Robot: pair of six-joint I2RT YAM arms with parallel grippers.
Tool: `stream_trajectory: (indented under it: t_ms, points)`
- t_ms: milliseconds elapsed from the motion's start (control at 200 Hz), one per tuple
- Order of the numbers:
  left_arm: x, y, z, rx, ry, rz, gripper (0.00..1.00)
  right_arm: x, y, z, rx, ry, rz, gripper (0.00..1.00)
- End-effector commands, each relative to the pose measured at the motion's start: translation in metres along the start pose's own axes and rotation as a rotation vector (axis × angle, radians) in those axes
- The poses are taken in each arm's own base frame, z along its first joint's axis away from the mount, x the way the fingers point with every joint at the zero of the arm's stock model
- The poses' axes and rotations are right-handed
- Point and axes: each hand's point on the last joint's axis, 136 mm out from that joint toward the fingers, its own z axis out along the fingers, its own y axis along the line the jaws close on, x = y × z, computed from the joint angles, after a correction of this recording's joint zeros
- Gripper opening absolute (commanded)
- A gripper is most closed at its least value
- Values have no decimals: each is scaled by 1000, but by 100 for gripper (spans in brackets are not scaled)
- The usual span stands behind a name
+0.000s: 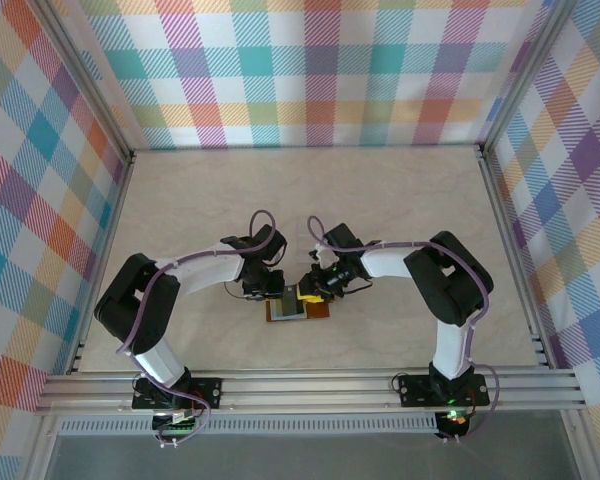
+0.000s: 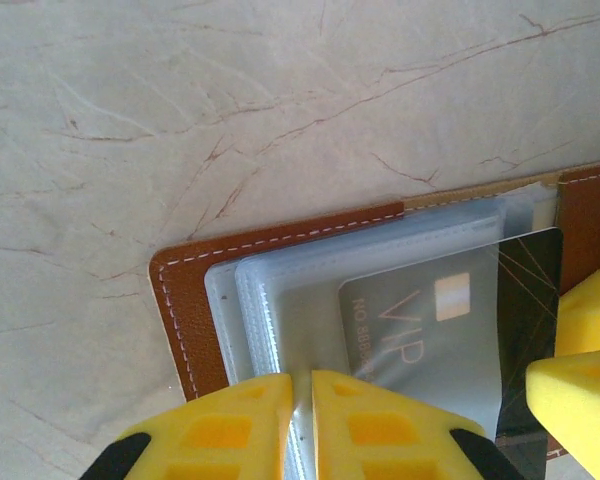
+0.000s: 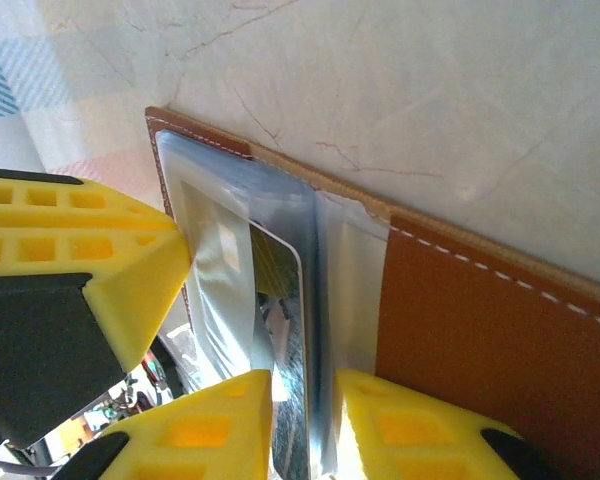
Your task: Take the credit cards out of the card holder
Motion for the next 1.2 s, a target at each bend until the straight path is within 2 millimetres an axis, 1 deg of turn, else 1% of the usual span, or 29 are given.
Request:
stream_trajectory:
  t_ms: [0,135,175,445,630,745,825,880,1000,1195]
  points:
    - [31,34,32,-130,106,3,15,5,4,9,-74,36,-1,23]
    - [32,35,33,-132,106,6,14,8,9,13,-130,69,2,23]
    - [33,36,33,-133,105,6,14,9,7,13,-122,70,3,23]
    - [34,39,30,-143,96,10,14,12,-5,9,-55,35,22,11]
    - [34,40,31,-146,95,13,14,13,-21,-7,29,-16,35,11]
    - [33,39,29,-144,89,18,14,14,-24,-14,50,-30,33,11]
    - [30,37,27,-144,83,25,14,13,-22,-20,60,-42,22,10]
    - [29,35,25,-137,80,27,14,13,-20,-23,67,-52,10,10]
    - [18,21,16,-91,41,30,14,15,-14,-33,80,-71,-19,9]
    - [1,0,-14,-25,-36,45,16,16,-2,-46,97,-86,-63,8]
